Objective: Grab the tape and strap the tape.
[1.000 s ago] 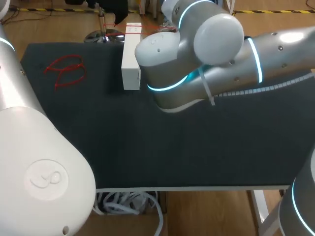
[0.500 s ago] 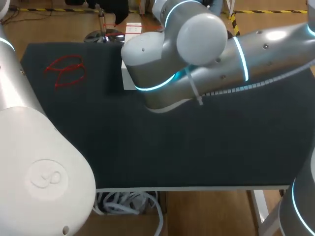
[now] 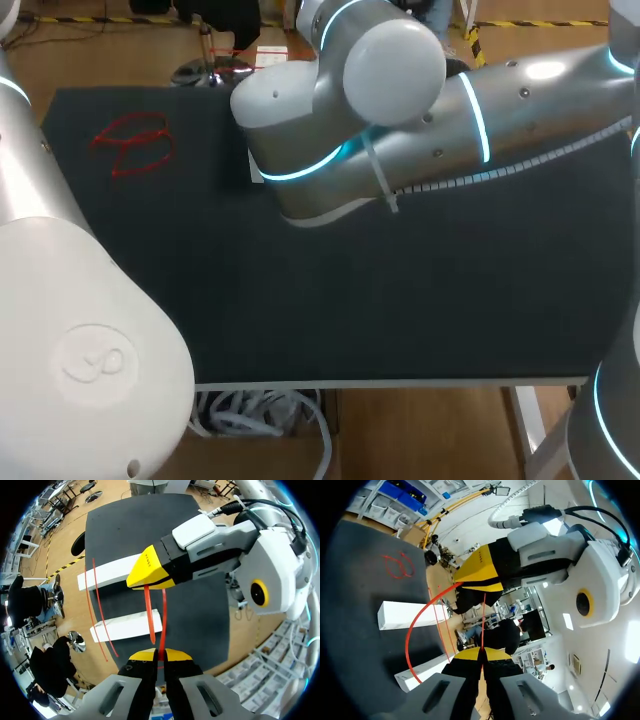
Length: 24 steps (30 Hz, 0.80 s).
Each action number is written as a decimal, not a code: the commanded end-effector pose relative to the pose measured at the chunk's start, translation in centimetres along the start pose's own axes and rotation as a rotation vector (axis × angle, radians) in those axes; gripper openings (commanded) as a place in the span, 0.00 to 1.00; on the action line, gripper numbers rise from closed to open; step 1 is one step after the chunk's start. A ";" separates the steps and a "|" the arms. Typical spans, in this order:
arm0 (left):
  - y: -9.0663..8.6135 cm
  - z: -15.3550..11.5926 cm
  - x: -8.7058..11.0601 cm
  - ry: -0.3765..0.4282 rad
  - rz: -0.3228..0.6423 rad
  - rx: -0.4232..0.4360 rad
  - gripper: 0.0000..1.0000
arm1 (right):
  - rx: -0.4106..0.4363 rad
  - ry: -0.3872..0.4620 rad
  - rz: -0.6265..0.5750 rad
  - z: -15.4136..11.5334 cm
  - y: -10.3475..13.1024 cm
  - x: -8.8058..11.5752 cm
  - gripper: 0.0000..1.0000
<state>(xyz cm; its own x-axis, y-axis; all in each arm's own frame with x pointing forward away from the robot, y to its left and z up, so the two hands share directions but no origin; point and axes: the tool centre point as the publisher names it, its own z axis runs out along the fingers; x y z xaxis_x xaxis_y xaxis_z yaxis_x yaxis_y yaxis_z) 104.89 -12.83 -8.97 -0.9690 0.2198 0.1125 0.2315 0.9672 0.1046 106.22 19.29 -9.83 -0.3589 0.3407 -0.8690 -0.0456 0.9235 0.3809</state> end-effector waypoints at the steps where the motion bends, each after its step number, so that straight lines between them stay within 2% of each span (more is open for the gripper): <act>1: 0.0 0.0 0.0 -0.001 0.001 0.000 0.00 | 0.002 0.016 -0.012 -0.1 0.6 -0.3 0.00; 24: 0.0 0.0 0.0 -0.001 0.001 0.000 0.00 | 0.006 0.038 -0.061 0.2 1.2 0.6 0.00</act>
<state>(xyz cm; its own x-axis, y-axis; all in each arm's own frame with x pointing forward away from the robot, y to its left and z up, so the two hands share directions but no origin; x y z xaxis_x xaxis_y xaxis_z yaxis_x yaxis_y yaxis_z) 104.89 -12.83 -8.97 -0.9690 0.2198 0.1125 0.2315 0.9672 0.1046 106.01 20.36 -10.15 -0.3860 0.2828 -0.8781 -0.0704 0.9400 0.3337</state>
